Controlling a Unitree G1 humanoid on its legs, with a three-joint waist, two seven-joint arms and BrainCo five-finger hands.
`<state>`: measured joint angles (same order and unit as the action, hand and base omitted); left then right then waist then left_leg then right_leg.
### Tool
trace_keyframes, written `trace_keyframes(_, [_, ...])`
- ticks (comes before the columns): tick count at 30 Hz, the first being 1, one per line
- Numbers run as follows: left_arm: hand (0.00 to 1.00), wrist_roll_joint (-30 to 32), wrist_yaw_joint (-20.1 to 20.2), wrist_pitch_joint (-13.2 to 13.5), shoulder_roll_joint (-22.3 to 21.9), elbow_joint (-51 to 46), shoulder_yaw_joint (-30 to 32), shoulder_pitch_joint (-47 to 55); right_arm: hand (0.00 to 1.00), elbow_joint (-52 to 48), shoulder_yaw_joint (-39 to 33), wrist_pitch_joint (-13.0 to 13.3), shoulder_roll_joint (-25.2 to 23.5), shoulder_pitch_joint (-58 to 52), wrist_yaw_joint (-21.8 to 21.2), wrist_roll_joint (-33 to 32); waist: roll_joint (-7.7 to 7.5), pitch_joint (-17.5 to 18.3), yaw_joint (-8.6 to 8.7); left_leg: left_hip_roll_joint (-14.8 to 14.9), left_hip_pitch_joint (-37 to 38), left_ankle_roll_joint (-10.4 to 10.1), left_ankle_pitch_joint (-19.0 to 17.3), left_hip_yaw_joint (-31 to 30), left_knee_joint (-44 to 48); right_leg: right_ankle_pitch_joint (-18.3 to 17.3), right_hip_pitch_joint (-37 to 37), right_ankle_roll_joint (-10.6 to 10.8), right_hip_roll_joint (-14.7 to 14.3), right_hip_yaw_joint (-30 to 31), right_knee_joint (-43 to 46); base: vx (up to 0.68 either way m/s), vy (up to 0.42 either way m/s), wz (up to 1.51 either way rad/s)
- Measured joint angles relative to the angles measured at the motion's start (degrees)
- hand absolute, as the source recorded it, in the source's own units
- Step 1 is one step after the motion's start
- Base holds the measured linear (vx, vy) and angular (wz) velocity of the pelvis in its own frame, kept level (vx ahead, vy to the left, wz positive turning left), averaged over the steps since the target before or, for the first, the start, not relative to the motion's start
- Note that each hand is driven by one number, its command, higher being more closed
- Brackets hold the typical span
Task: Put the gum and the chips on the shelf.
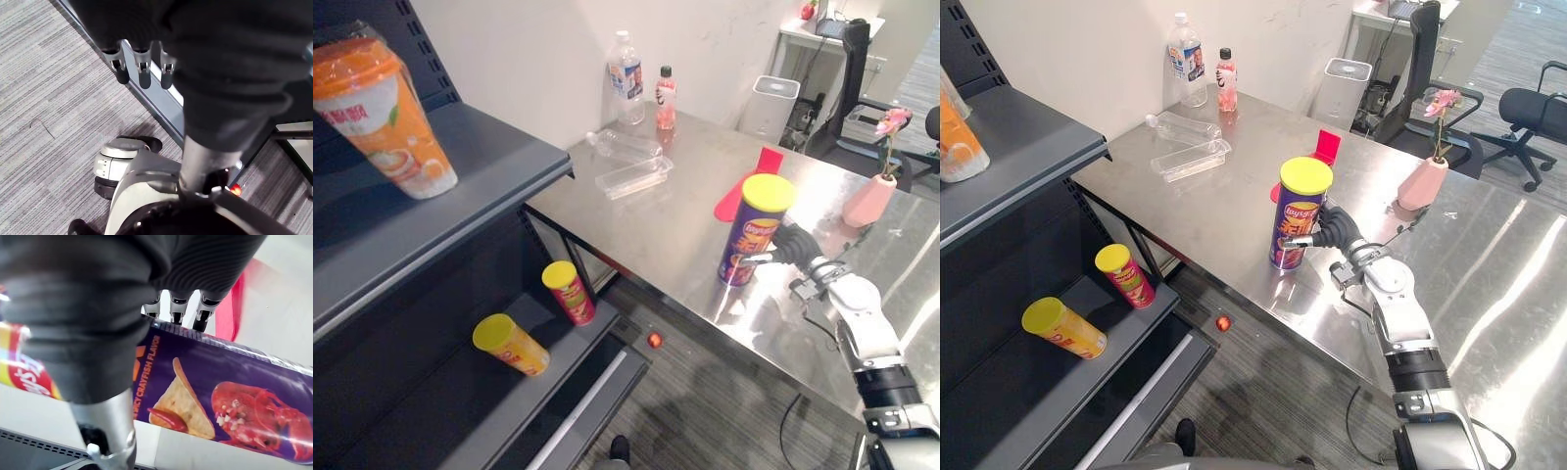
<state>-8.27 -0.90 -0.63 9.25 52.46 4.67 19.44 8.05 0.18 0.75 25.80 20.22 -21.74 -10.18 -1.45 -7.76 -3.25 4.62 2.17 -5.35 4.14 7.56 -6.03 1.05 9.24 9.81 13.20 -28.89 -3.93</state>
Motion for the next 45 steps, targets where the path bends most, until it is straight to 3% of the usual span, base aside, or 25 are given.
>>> trace_keyframes(27, [0.00, 0.0, 0.0, 0.1, 0.0, -0.1, -0.1, 0.0, 1.00, 0.0, 0.0, 0.1, 0.0, 0.0, 1.9, -2.1, -0.01, 0.0, 0.04, 0.1, 0.0, 0.0, 0.0, 0.3, 0.0, 0.0, 0.0, 0.0, 0.0, 0.5, 0.0, 0.00, 0.000, 0.00])
trace_keyframes(36, [0.00, 0.0, -1.0, 0.1, -0.1, -0.5, 0.0, 0.2, 1.00, -10.8, -6.5, 0.0, 0.0, -0.3, 5.6, -9.1, -0.41, 0.4, 0.09, 1.2, 0.0, -0.1, 0.1, 2.2, 0.0, 0.0, -1.9, -0.2, -0.6, 3.0, 1.2, -0.01, -0.006, -0.11])
trace_keyframes(45, [0.00, 0.0, -2.5, 0.0, 0.6, -0.5, 0.3, 0.7, 1.00, -16.8, -8.1, 0.0, 0.0, -7.0, 3.7, -11.4, -1.61, 2.6, 1.09, 2.2, 0.0, -0.5, 0.4, 2.9, 0.0, -0.3, -3.0, -0.8, -1.4, 4.3, 2.1, -0.01, -0.011, -0.07])
